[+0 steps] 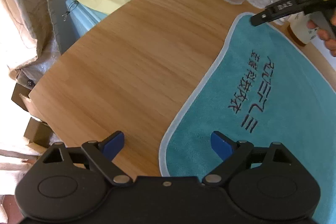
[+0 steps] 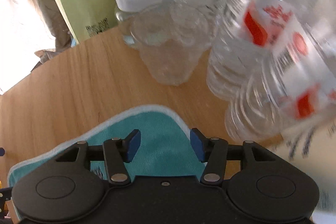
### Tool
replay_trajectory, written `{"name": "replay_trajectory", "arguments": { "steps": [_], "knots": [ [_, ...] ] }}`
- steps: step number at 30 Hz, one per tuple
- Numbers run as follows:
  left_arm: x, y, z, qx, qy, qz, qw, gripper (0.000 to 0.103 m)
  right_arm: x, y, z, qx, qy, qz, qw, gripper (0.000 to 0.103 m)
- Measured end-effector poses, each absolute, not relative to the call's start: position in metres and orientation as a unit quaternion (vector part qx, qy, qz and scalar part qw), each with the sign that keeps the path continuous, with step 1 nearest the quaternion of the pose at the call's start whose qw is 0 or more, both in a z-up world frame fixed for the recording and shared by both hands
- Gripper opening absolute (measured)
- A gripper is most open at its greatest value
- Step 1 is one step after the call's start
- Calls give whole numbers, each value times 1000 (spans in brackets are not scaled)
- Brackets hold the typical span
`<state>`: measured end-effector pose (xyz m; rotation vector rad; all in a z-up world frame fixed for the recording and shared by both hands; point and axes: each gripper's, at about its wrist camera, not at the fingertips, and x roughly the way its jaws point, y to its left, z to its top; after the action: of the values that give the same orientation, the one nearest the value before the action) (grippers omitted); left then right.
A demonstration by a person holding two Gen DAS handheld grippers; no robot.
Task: Fold towel
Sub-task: 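Grasp the towel's embroidered edge with the right gripper while the left gripper grasps beside it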
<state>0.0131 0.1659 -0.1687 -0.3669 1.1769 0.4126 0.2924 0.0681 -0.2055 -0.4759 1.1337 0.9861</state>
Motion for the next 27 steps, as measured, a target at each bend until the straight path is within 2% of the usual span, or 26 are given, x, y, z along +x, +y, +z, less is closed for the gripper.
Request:
{"name": "replay_trajectory", "arguments": {
  "steps": [3,5,7,10,15,17,18,19,20,22,25,27],
  "knots": [
    [14,168,-167,-173,543,173,803,82,298,77,-212,-218,512,448,700,58],
    [15,167,-165,-174,545,168,803,80,299,83,-216,-229,507,450,699,62],
    [16,166,-165,-169,548,167,802,76,301,85,-216,-233,504,457,695,62],
    [18,166,-164,-171,553,161,799,76,304,93,-216,-244,502,466,687,62],
    [20,167,-163,-168,559,158,797,65,297,101,-213,-286,492,485,664,60],
    [19,166,-163,-166,559,158,797,55,295,104,-212,-296,489,493,656,50],
    [19,166,-162,-166,559,155,797,46,293,104,-211,-300,487,497,653,47],
    [19,167,-162,-167,558,152,799,20,291,104,-210,-304,484,501,650,42],
    [18,167,-162,-168,558,152,798,15,287,105,-209,-313,477,507,646,31],
    [19,171,-163,-186,562,144,793,10,280,108,-207,-326,471,526,628,18],
    [20,177,-164,-206,567,129,787,9,278,111,-205,-332,470,525,627,6],
    [20,174,-164,-197,567,130,789,8,279,111,-204,-325,472,522,632,6]
  ]
}}
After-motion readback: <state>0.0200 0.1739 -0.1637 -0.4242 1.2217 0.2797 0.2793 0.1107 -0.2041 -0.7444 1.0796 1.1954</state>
